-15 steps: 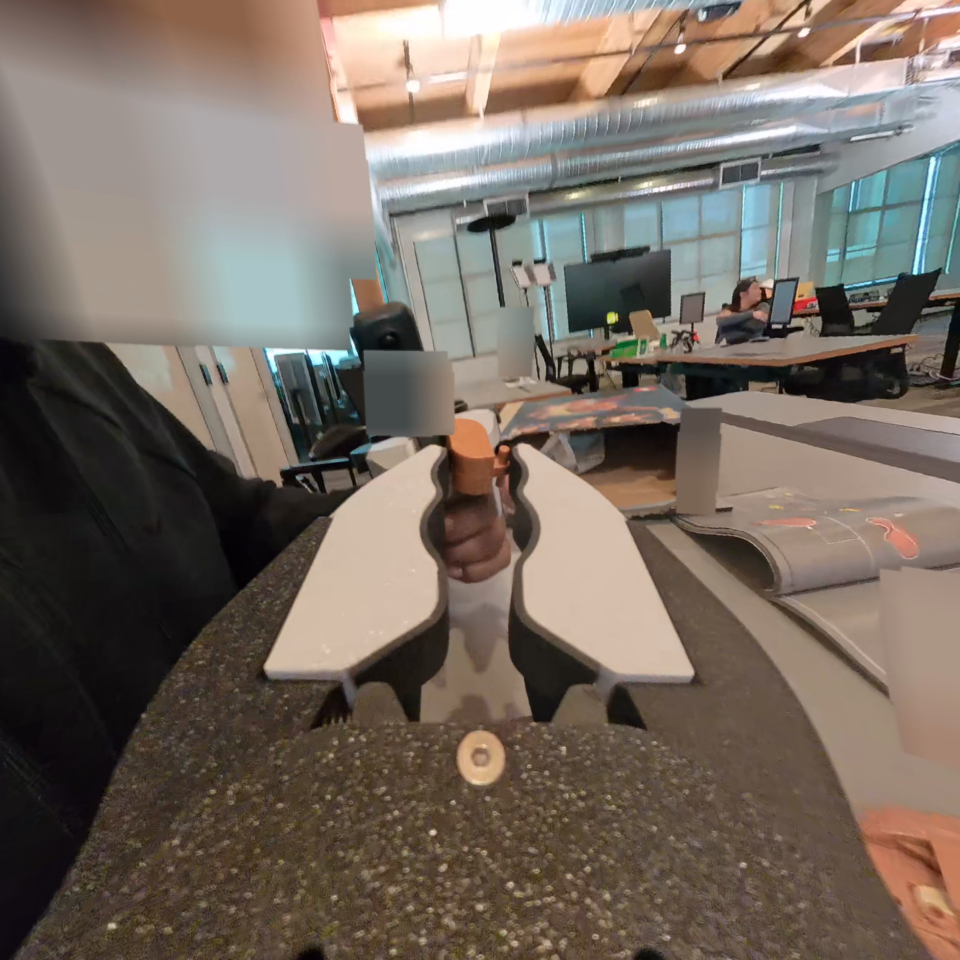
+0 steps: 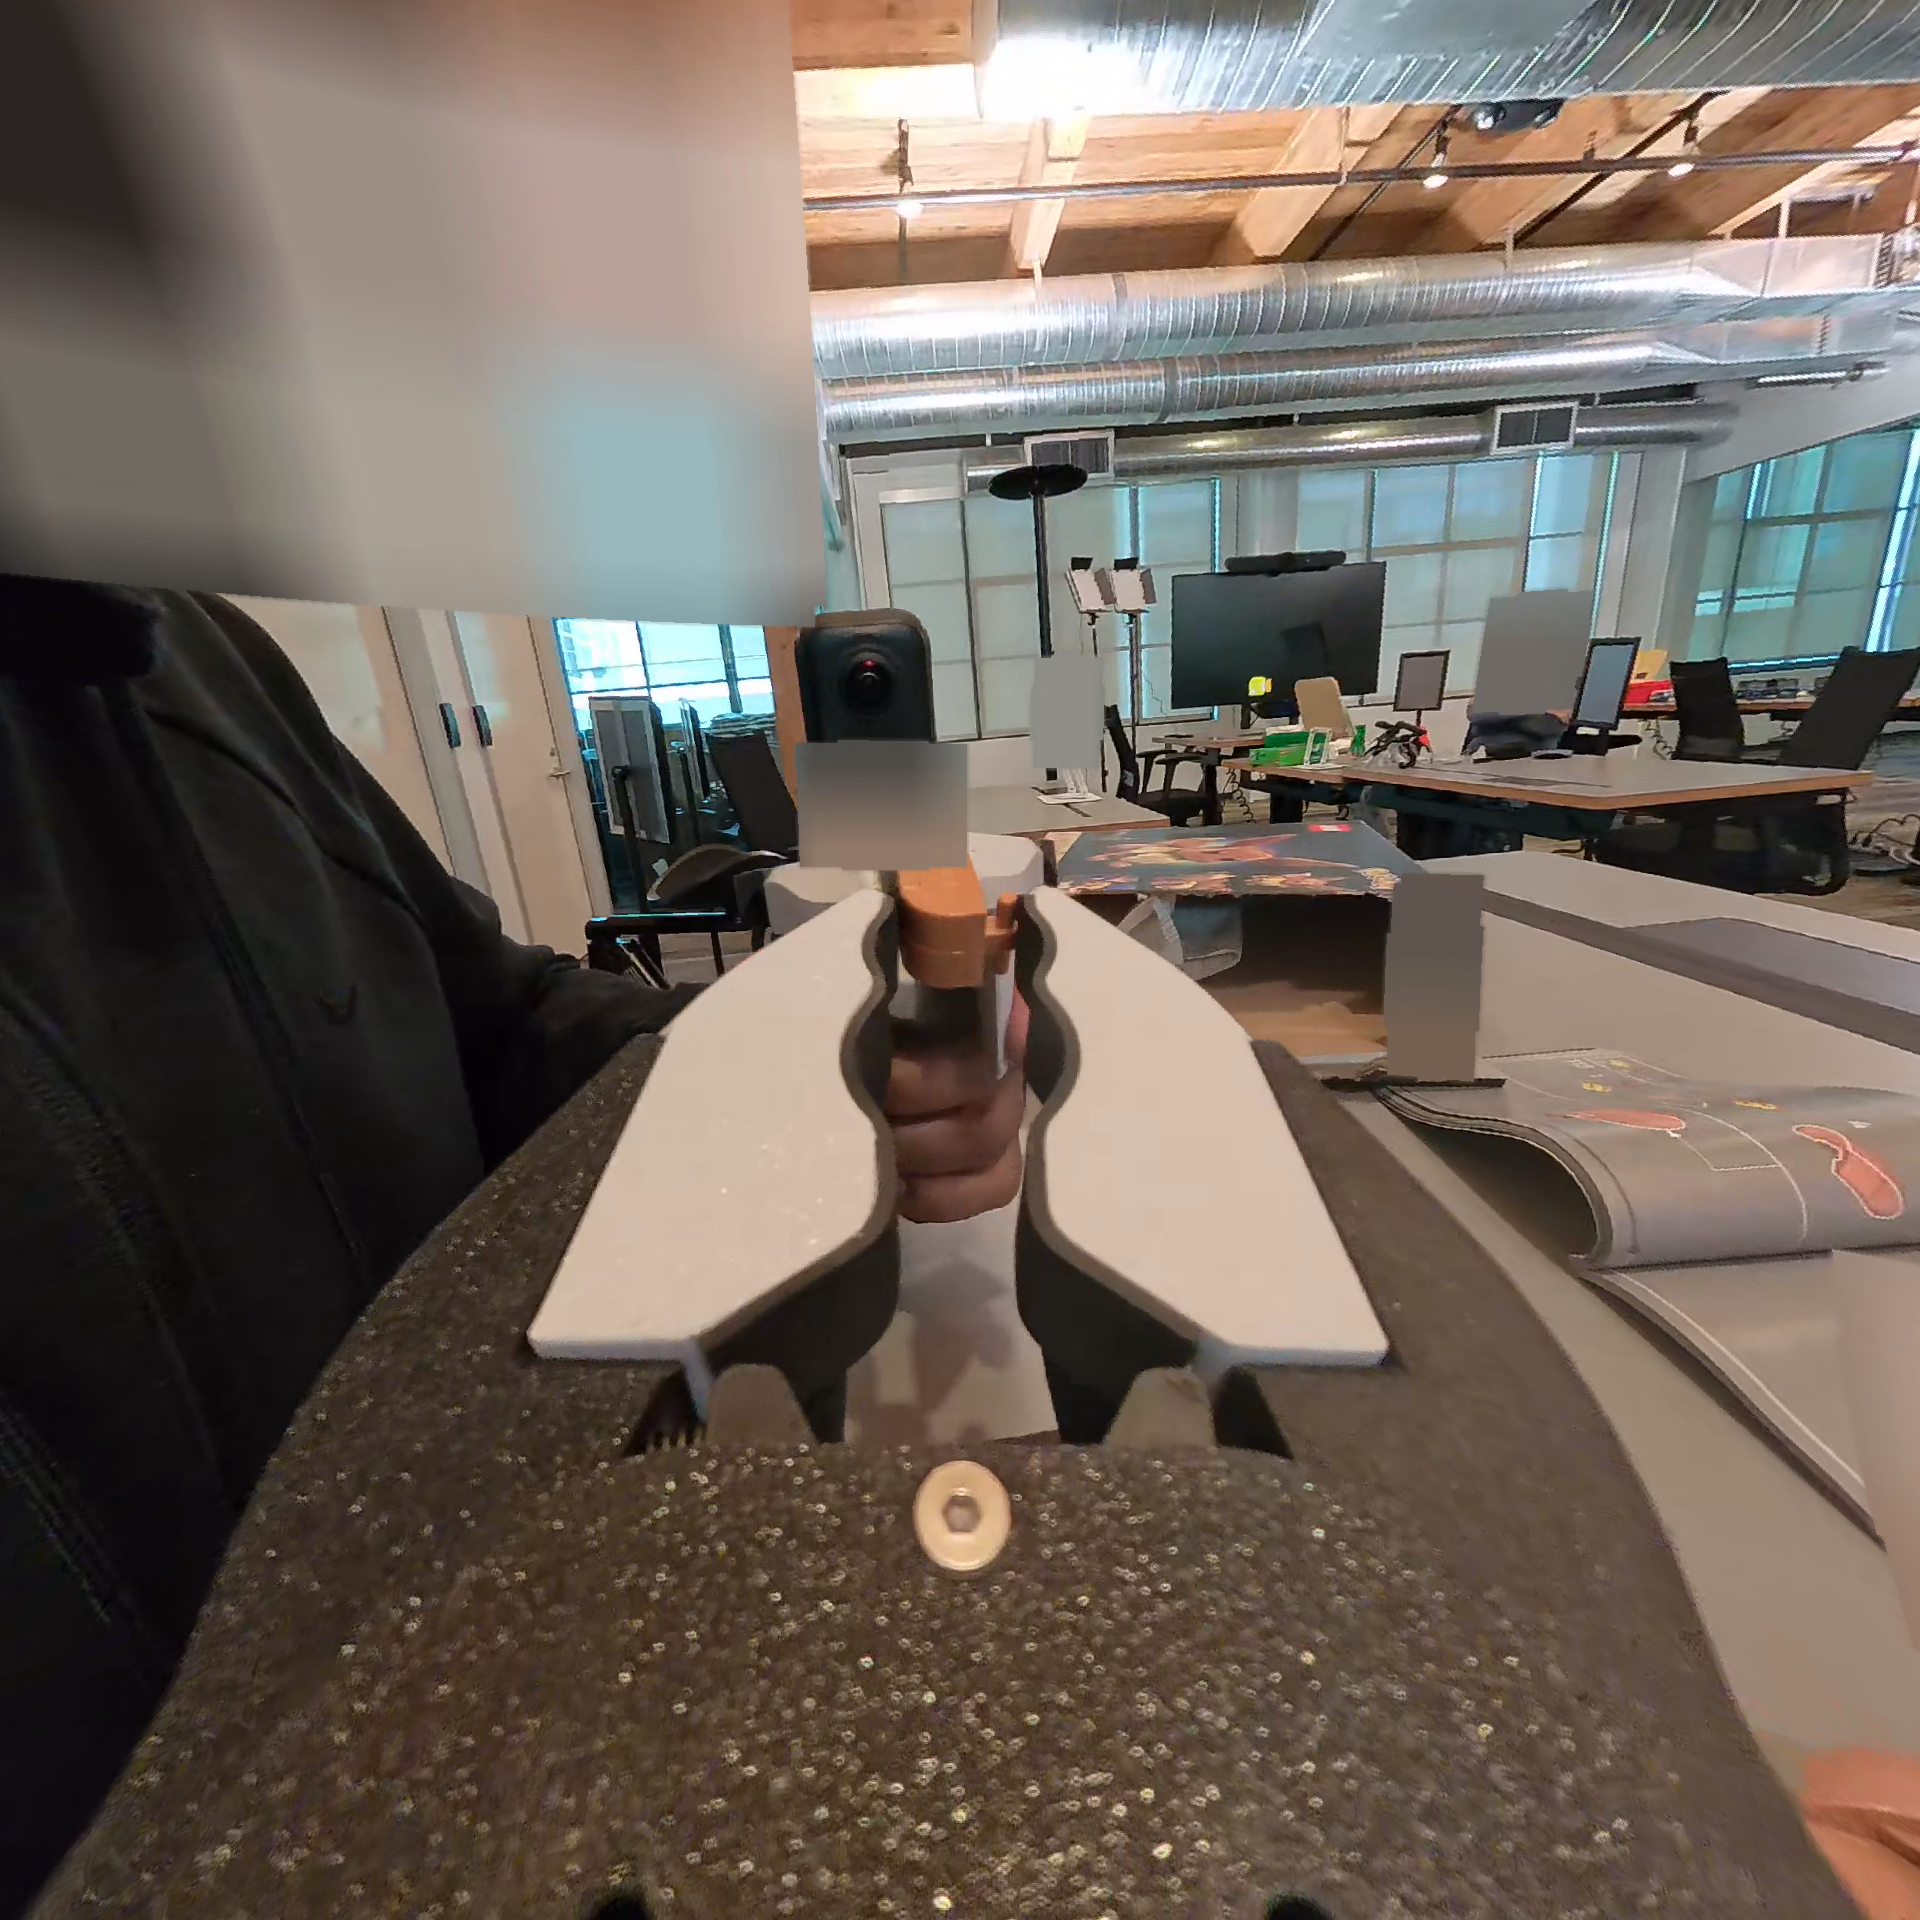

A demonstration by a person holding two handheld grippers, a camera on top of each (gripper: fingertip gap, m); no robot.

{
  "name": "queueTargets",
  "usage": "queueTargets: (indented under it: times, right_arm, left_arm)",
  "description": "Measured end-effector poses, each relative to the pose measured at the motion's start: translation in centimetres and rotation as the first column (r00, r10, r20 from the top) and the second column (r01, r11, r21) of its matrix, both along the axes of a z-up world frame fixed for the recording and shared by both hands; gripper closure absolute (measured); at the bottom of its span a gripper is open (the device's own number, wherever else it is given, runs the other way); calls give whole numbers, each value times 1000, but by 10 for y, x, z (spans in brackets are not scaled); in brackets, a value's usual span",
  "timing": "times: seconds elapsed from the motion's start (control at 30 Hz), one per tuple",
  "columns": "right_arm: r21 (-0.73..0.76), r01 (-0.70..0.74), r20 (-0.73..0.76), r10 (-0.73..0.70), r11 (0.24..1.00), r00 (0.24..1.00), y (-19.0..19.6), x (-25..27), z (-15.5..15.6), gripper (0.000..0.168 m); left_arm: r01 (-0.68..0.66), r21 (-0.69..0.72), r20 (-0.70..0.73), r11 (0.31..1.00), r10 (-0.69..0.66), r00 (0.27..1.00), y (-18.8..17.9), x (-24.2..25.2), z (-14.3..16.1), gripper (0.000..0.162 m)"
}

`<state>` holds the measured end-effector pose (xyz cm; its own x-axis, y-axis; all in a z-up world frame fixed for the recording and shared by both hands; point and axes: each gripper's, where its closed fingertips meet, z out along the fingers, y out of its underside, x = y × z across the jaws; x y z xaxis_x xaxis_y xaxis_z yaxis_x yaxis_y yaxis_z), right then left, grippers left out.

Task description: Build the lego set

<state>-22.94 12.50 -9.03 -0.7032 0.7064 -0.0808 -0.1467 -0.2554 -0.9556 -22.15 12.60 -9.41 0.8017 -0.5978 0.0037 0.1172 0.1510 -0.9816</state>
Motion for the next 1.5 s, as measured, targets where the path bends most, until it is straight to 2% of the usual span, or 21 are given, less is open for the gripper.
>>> queueTargets:
  times: [0.2,0.23,0.27,0.3,0.33,0.5,0.6,0.67,0.73,0.77,0.83,0.87,0.9,0.93,1.03,1.13,1.5]
  right_arm:
    - [27,1,14,-2,1000,1000,-1,-1,-3,147]
    - [32,10,25,-11,999,1000,-1,-3,-5,147]
    - [67,36,70,-41,997,997,1,-9,-13,148]
    - [118,9,97,-20,993,995,-7,-10,-23,148]
    - [124,-5,88,-6,992,996,-13,-9,-23,148]
    - [164,96,100,-113,982,989,5,-13,-23,148]
    - [165,76,81,-90,983,993,5,-10,-20,148]
    - [263,99,84,-125,960,989,5,-14,-29,148]
    - [442,175,77,-232,880,970,12,-23,-45,148]
    - [554,204,81,-296,807,952,19,-28,-57,148]
    - [793,199,104,-450,576,887,41,-38,-92,147]
    - [867,176,107,-520,466,847,55,-41,-105,147]
    - [908,132,135,-576,398,806,66,-41,-117,147]
    - [920,92,177,-613,380,770,73,-42,-125,147]
    - [903,28,285,-648,428,706,79,-43,-136,147]
    - [902,6,315,-665,433,677,80,-44,-143,148]
    - [877,-7,359,-645,481,675,77,-43,-148,148]
  left_arm:
    - [-20,3,-45,1000,20,999,-1,-2,-2,151]
    - [-22,12,-39,1000,23,999,-2,-3,0,153]
    - [17,46,-26,999,-16,1000,-7,1,5,162]
    - [43,6,-64,999,-43,997,-5,9,-1,162]
    - [13,-13,-131,1000,-15,991,0,15,-8,161]
    - [-93,3,-129,996,92,987,-7,-8,-1,161]
    - [-133,-24,-112,991,129,985,-7,-25,-7,151]
    - [-148,-36,-153,988,141,978,-5,-29,-14,146]
    - [-161,-98,-213,982,137,967,-1,-31,-28,145]
    - [-184,-143,-250,972,144,957,2,-34,-37,144]
    - [-251,-238,-324,938,167,931,8,-43,-57,144]
    - [-274,-287,-349,918,166,922,9,-46,-66,143]
    - [-296,-337,-368,894,164,915,11,-50,-76,143]
    - [-318,-379,-383,869,166,909,12,-54,-84,143]
    - [-344,-464,-386,816,163,908,14,-59,-100,143]
    - [-335,-506,-367,795,153,917,14,-58,-107,142]
    - [-337,-545,-367,768,143,919,15,-57,-115,142]
